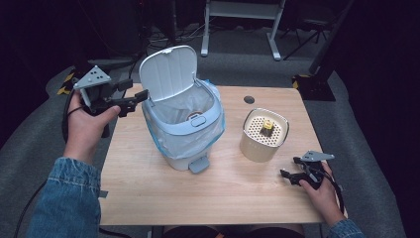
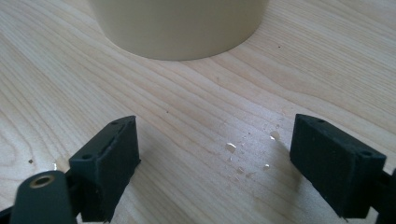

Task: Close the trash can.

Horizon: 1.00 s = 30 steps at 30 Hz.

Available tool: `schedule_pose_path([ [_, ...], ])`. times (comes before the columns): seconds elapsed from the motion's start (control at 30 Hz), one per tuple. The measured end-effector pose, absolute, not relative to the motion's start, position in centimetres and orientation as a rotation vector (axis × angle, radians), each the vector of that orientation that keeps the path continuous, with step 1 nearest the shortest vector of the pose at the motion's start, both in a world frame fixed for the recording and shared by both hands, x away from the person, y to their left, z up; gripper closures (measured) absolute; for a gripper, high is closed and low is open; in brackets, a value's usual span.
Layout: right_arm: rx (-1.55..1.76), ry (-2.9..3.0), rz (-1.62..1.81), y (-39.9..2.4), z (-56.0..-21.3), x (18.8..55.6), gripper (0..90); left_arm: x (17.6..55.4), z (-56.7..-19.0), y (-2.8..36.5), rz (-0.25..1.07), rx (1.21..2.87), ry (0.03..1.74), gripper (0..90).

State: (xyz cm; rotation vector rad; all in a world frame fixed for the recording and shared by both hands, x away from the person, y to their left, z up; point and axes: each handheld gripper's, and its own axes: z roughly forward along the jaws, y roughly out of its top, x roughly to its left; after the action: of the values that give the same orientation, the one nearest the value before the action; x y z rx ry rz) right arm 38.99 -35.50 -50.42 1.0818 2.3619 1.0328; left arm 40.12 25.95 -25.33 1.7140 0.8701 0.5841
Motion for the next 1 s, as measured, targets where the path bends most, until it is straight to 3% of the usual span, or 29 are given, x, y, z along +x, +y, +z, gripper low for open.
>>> schedule_pose_path([
  [0.47, 1.093, 2.355, 1.034, -35.4, -50.4, 39.0, 15.8, 41.1, -22.5, 24.2, 0.544, 1.699, 0.821, 34.6],
  [0.57, 1.09, 2.357, 1.032, -35.4, -50.4, 39.0, 15.8, 40.3, -22.3, 24.2, 0.462, 1.671, 0.785, 40.1],
  [0.7, 1.09, 2.357, 1.031, -35.4, -50.4, 39.0, 15.8, 39.8, -22.5, 23.5, 0.354, 1.685, 0.727, 40.0],
  [1.0, 1.089, 2.357, 1.032, -35.4, -50.4, 39.0, 15.8, 39.2, -23.5, 20.6, 0.234, 1.75, 0.681, 45.4],
])
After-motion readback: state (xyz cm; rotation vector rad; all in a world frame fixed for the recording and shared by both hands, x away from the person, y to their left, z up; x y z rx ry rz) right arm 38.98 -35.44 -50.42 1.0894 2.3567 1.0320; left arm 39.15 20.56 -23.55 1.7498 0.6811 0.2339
